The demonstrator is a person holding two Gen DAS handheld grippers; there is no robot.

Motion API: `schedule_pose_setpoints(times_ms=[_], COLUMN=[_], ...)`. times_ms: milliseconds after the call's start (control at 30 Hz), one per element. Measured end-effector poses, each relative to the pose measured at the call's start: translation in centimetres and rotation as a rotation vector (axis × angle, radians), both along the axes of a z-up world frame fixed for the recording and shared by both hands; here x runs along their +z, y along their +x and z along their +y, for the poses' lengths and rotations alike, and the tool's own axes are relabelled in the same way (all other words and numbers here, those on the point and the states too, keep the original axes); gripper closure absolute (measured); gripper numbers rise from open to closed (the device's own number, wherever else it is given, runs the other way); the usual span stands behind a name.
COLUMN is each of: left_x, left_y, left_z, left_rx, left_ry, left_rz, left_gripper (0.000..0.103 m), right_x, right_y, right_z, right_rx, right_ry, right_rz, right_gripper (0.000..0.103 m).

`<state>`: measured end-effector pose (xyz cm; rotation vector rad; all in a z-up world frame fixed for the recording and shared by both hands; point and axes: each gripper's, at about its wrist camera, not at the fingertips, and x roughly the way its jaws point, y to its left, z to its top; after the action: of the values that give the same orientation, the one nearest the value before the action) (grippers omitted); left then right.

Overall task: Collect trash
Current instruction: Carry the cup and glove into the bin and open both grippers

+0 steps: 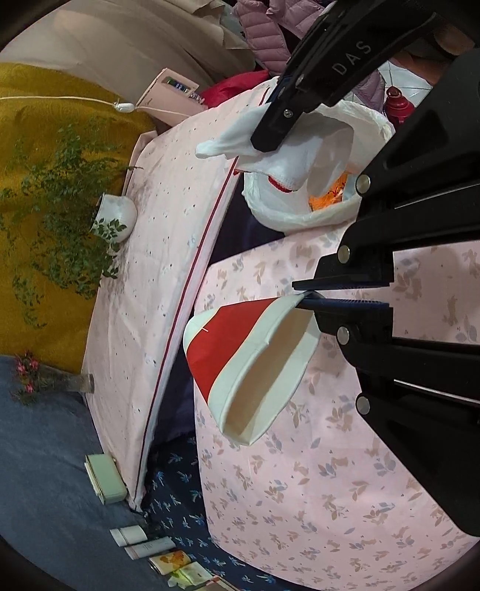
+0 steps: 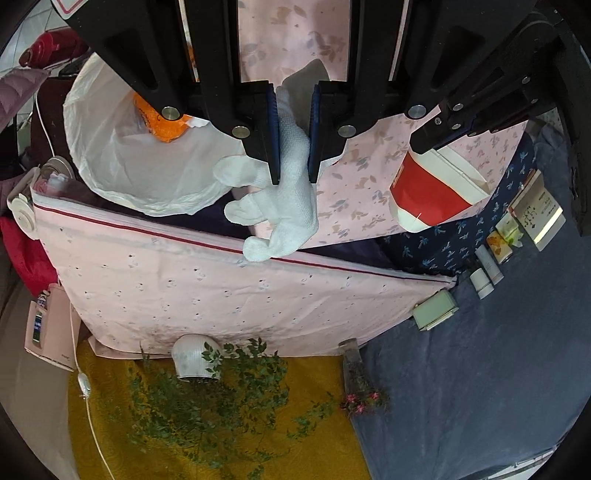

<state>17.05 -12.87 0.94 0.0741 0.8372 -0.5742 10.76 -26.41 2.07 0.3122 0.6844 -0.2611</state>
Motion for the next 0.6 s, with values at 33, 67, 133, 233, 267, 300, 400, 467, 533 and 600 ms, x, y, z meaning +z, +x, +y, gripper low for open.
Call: schedule_pose_setpoints(times_ms=[33,67,133,233,267,300,400,467,533,600], left_x=[0.1,0.2,0.5,0.6,0.6,0.6,0.6,0.5,0.4,0.3], left_y=[-0.4,-0.7,-1.3,-2.3,-2.7,-3.0,-3.8,-4.3,-4.7,-5.1], left_z=[-0.5,-1.4,-2.7,-4.8,-5.6,-6.4,-8.3,-9.6,-10.7,-11.8], left_rx=[-0.012,-0.026,-0.051,-0.093,-0.109,-0.124,-0.165,-0.19,-0.215,-0.239], left_ry=[0.001,0.003,0.0,0.003,0.005,0.005,-0.001,-0.004,-0.004,-0.002], left_rz=[-0.004,-0.008,-0.007,-0.01,-0.011,-0.011,-0.002,0.006,0.011,0.014], left_gripper=[0.099,0.099,0.099,0.099,0.099,0.099,0.099,0.099,0.099,0.099], right_x=[0.1,0.2,0.3,0.3,0.3,0.3,0.2,0.2,0.0,-0.2], right_y=[-0.4,-0.9,-1.9,-3.3,-3.6,-4.1,-5.4,-6.2,-7.0,-7.7], right_z=[-0.7,-1.5,-3.0,-5.1,-5.7,-6.4,-8.4,-9.4,-10.4,-11.3], right_rx=[-0.012,-0.027,-0.052,-0.092,-0.104,-0.117,-0.154,-0.176,-0.197,-0.213], right_ry=[0.0,0.001,0.003,0.004,0.005,0.006,0.007,0.009,0.01,0.012], right_rz=[-0.004,-0.007,-0.012,-0.015,-0.016,-0.017,-0.018,-0.018,-0.016,-0.015], right_gripper=[0.09,0.09,0.09,0.09,0.09,0.09,0.09,0.09,0.09,0.09])
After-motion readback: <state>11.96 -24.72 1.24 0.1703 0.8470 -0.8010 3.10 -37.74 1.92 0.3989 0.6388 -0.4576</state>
